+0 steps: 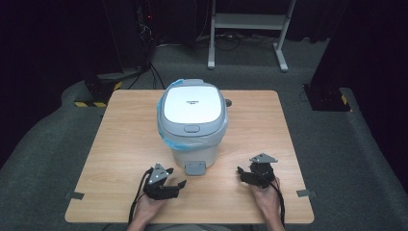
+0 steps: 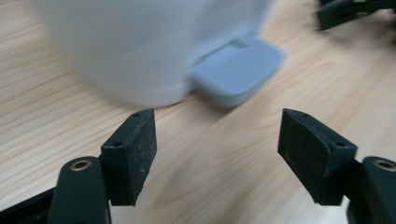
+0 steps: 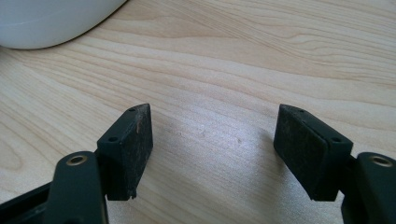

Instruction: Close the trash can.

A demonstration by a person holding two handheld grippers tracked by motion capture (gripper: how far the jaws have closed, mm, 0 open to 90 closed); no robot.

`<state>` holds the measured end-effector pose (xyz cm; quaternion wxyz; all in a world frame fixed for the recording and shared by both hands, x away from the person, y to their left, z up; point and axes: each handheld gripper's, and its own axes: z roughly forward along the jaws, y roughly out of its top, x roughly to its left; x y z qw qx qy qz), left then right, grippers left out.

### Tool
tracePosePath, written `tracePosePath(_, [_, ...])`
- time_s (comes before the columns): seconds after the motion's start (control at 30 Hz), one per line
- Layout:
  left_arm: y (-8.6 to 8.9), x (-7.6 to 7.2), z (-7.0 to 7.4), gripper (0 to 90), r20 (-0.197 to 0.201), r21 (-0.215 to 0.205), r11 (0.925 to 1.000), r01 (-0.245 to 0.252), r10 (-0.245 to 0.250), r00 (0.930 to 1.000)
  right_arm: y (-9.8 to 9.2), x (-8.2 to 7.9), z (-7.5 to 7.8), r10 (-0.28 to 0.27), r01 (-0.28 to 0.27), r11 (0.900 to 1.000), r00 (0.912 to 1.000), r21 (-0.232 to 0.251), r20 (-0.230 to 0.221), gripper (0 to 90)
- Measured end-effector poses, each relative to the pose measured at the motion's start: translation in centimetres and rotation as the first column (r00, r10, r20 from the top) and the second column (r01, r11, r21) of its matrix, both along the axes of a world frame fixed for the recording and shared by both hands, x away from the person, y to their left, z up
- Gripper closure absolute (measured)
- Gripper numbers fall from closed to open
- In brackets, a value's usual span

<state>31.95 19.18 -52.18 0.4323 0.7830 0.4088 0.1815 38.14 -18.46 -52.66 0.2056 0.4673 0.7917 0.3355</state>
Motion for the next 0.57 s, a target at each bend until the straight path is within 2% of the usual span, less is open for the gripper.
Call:
tracePosePath(0.03, [0.6, 0.1, 0.0, 26.7, -0.006, 0.003, 0.9996, -0.03, 0.03, 0.9995, 0.0, 0.0, 0.0, -0.001, 0.001, 1.0, 1.0, 0.0, 0.0, 28.2])
tracePosePath(0.07, [1.6, 0.4, -0.1, 24.8, -0.016, 0.02, 0.9966, -0.08, 0.08, 0.9966, 0.0, 0.0, 0.0, -0.004, 0.004, 1.0, 1.0, 0.0, 0.0, 28.0])
tracePosePath(0.1, [1.6, 0.4, -0.1, 24.4, -0.016, 0.02, 0.9966, -0.08, 0.08, 0.9966, 0.0, 0.0, 0.0, -0.004, 0.004, 1.0, 1.0, 0.0, 0.0, 28.0])
tracePosePath(0.13, [2.6, 0.8, -0.2, 23.6, -0.029, 0.04, 0.9889, -0.143, 0.144, 0.9891, 0.0, -0.1, 0.0, -0.012, 0.012, 1.0, 0.9999, 0.002, 0.0, 27.8])
tracePosePath(0.17, [3.0, 1.1, -0.4, 23.3, -0.033, 0.061, 0.9832, -0.172, 0.174, 0.9841, 0.1, -0.2, 0.0, -0.02, 0.02, 1.0, 0.9998, 0.002, -0.002, 27.4])
tracePosePath(0.2, [3.0, 1.1, -0.4, 23.0, -0.033, 0.061, 0.9832, -0.172, 0.174, 0.9841, 0.1, -0.2, 0.0, -0.02, 0.02, 1.0, 0.9998, 0.002, -0.002, 27.4])
tracePosePath(0.23, [3.4, 1.4, -0.7, 23.0, -0.044, 0.096, 0.9738, -0.206, 0.211, 0.9764, 0.1, -0.3, 0.0, -0.031, 0.031, 1.0, 0.9995, 0.001, 0.0, 26.9])
tracePosePath(0.27, [3.6, 1.8, -0.8, 22.4, -0.072, 0.118, 0.9685, -0.219, 0.229, 0.9708, 0.2, -0.3, 0.0, -0.051, 0.051, 0.999, 0.9987, -0.001, 0.001, 25.5])
tracePosePath(0.33, [3.6, 2.1, -0.9, 17.6, -0.067, 0.143, 0.9598, -0.242, 0.253, 0.9652, 0.4, -0.5, -0.1, -0.08, 0.08, 0.997, 0.9968, -0.005, -0.005, 21.2])
tracePosePath(0.57, [3.6, 2.3, -0.9, 13.8, -0.072, 0.147, 0.9545, -0.26, 0.272, 0.9596, 0.5, -0.7, -0.1, -0.104, 0.104, 0.995, 0.9944, -0.007, -0.017, 16.5])
